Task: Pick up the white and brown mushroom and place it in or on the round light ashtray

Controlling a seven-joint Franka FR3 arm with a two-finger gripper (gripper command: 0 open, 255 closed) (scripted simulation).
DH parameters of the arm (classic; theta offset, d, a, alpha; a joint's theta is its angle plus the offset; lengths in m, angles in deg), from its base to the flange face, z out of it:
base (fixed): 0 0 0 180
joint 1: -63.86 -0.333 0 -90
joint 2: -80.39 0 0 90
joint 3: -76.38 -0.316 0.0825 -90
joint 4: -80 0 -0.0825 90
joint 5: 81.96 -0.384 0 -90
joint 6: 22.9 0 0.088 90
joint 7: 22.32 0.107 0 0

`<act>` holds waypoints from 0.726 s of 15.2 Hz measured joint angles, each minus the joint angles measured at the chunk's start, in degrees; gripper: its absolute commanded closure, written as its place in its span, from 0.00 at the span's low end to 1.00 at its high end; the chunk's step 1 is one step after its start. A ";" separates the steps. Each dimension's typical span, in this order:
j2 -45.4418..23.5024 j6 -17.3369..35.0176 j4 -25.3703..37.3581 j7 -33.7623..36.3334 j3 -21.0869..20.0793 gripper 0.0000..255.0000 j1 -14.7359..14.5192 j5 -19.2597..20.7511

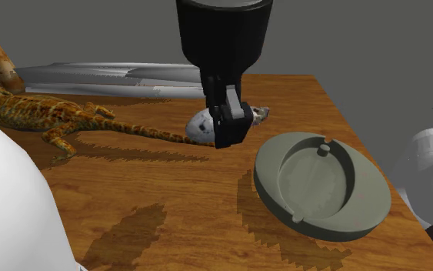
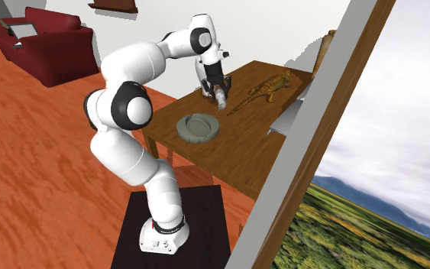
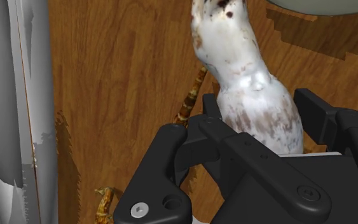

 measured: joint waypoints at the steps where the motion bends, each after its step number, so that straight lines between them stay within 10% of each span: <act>1: -0.29 -0.86 1.12 0.05 -0.11 1.00 0.10 0.15; 11: 17.25 -6.69 -9.43 -3.77 7.15 1.00 -6.43 -6.03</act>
